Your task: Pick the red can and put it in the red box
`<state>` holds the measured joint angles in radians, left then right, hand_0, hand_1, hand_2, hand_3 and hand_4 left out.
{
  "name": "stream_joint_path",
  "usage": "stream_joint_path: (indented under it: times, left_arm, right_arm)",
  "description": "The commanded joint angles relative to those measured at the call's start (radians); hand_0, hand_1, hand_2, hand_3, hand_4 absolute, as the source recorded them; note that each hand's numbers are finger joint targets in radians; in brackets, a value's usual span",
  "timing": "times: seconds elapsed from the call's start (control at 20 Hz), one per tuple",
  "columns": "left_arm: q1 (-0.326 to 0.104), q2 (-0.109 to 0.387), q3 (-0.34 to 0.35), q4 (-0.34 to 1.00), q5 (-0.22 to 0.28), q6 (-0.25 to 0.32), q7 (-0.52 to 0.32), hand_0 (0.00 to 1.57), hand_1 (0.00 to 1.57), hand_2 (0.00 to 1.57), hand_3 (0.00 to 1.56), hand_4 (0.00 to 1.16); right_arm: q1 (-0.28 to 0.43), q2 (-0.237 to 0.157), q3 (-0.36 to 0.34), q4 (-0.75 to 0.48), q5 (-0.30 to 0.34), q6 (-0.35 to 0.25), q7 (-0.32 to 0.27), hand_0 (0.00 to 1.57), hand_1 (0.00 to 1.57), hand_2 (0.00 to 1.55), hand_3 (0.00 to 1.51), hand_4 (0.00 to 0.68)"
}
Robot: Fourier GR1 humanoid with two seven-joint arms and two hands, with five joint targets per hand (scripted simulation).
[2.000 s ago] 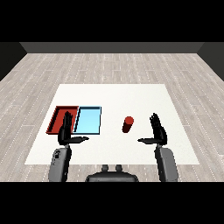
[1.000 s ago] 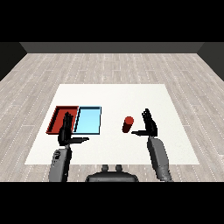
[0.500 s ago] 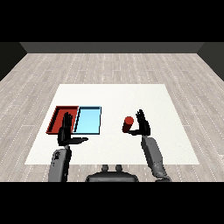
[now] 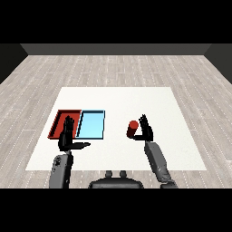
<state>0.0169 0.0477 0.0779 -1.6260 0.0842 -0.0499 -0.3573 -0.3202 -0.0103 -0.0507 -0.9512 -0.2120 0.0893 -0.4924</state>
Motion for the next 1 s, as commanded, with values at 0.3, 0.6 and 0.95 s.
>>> stream_joint_path:
  times: [0.3,0.6,0.95]
  left_arm:
    - [0.104,-0.03,-0.048,-0.08,-0.022,0.009,-0.001,0.0,0.0,0.0,0.0,0.0]
    - [0.03,-0.006,-0.004,-0.063,-0.002,0.022,0.029,0.0,0.0,0.0,0.0,0.0]
    - [0.094,-0.029,-0.035,0.029,-0.04,-0.005,-0.123,0.0,0.0,0.0,0.0,0.0]
  right_arm:
    - [-0.017,0.009,-0.002,0.002,-0.022,0.011,0.03,0.0,0.0,0.0,0.0,0.0]
    - [-0.108,-0.022,-0.03,0.093,-0.037,0.02,0.032,0.0,0.0,0.0,0.0,0.0]
    - [-0.138,0.006,-0.016,0.139,-0.029,-0.022,0.0,0.0,0.0,0.0,0.0,0.0]
